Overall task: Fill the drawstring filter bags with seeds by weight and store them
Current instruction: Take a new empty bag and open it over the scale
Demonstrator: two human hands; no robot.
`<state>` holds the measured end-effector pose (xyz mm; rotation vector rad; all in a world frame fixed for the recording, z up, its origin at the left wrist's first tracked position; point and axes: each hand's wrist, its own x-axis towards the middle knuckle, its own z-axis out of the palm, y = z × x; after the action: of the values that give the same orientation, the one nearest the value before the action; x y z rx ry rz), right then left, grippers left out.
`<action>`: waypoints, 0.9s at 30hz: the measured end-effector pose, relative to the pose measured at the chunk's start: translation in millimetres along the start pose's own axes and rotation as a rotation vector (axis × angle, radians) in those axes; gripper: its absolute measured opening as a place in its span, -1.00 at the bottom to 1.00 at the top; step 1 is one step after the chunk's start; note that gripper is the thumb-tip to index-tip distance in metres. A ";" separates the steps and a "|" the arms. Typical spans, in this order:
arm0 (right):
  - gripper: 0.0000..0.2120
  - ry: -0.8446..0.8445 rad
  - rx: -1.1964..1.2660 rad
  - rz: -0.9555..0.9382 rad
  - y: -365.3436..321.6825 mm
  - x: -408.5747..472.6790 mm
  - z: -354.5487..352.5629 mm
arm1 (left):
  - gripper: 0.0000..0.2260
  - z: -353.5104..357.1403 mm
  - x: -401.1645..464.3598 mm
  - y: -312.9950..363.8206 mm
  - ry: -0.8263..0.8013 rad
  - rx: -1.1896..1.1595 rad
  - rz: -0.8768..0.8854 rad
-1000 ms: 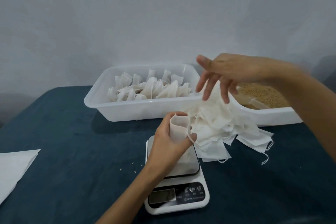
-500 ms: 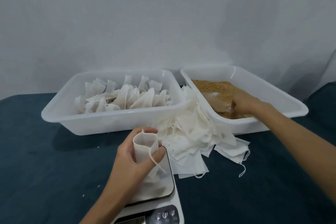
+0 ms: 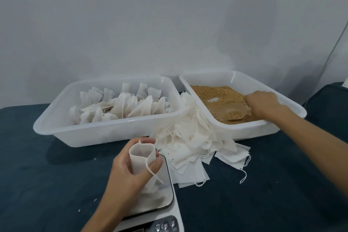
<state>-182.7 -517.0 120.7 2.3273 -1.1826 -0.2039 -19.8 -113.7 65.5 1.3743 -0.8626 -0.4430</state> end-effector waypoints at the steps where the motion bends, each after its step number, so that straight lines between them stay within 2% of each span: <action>1: -0.83 -0.008 0.002 -0.026 0.9 0.1 0.0 | -0.68 0.1 -0.2 -0.4 0.001 0.004 0.001; 5: -0.79 -0.034 0.151 -0.139 1.6 2.0 2.1 | -0.71 0.7 -0.2 -1.5 -0.002 0.008 0.001; 9: -0.71 -0.061 0.332 -0.089 10.8 4.4 7.7 | -0.71 0.0 -0.1 -1.4 -0.003 0.011 0.006; 14: -0.75 0.016 0.309 0.014 28.4 2.8 12.2 | -0.74 -0.7 0.5 -1.3 0.003 0.008 0.013; 18: -0.84 0.007 0.424 0.010 35.0 -1.1 10.3 | -0.73 -0.1 0.5 -3.0 -0.009 0.016 0.009; 23: -0.92 0.046 0.555 -0.066 35.6 -10.6 -4.0 | -0.72 -0.1 0.6 -4.6 -0.006 0.033 0.016; 27: -0.89 0.134 0.643 -0.177 24.7 -22.9 -31.6 | -0.63 0.8 0.7 -6.0 -0.020 0.022 0.015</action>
<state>-203.0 -499.0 158.1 2.9425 -1.0822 0.3171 -18.8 -115.9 59.9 1.3848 -0.8961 -0.4368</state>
